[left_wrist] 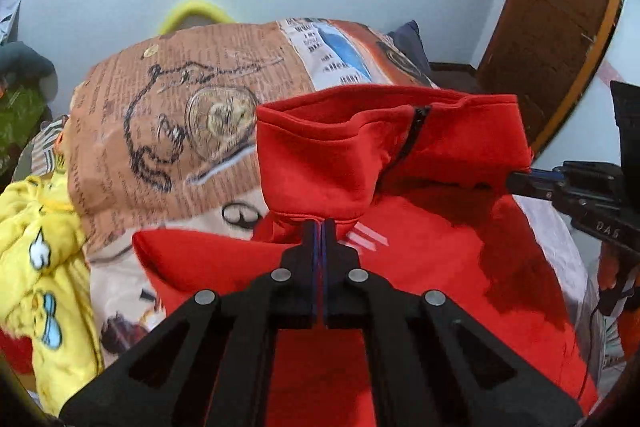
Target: Fold large clothes
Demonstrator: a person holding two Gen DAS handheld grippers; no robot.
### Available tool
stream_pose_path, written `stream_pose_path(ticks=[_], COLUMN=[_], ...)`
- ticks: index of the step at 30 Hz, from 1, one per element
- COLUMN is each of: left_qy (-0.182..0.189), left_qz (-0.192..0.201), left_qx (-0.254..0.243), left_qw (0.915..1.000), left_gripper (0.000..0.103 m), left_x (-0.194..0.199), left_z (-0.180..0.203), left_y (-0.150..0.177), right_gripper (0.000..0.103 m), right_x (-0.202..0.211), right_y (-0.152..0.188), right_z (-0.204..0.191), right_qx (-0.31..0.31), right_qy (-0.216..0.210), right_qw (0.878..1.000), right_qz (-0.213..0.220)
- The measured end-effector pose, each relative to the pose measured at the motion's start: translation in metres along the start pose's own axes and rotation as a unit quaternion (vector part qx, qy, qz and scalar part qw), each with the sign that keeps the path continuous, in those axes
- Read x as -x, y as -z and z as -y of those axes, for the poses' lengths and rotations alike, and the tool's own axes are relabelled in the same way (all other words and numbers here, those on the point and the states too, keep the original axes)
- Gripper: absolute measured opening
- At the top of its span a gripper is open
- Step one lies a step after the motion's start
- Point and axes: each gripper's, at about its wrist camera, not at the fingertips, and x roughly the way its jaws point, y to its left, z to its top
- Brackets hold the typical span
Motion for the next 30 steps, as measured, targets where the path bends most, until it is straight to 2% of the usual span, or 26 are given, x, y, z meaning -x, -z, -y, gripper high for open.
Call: stream_pose_path(ticks=[7, 13, 16, 20, 26, 30], left_qy=[0.01, 0.005, 0.002, -0.012, -0.027, -0.038], left_qz=[-0.02, -0.052, -0.068, -0.086, -0.104, -0.09], left_qx=[0.012, 0.007, 0.012, -0.007, -0.011, 0.003], left_qw=[0.9997, 0.9986, 0.9976, 0.9962, 0.9941, 0.9952], left_gripper=[0.0, 0.0, 0.0, 0.0, 0.002, 0.009], left_x=[0.005, -0.004, -0.011, -0.015, 0.002, 0.023], left_z=[0.006, 0.014, 0.013, 0.016, 0.008, -0.01], left_y=[0.058, 0.112, 0.131, 0.155, 0.173, 0.167], right_gripper=[0.004, 0.004, 0.004, 0.004, 0.004, 0.004], right_x=[0.002, 0.0, -0.005, -0.007, -0.002, 0.013], right_y=[0.051, 0.09, 0.103, 0.116, 0.134, 0.131], right_z=[-0.005, -0.003, -0.003, -0.009, -0.004, -0.001], right_qx=[-0.02, -0.038, -0.044, -0.041, -0.058, -0.065], right_qy=[-0.015, -0.027, -0.031, -0.027, -0.031, -0.024], right_qw=[0.999, 0.998, 0.996, 0.996, 0.992, 0.993], right_qz=[-0.029, -0.052, -0.064, -0.079, -0.106, -0.101])
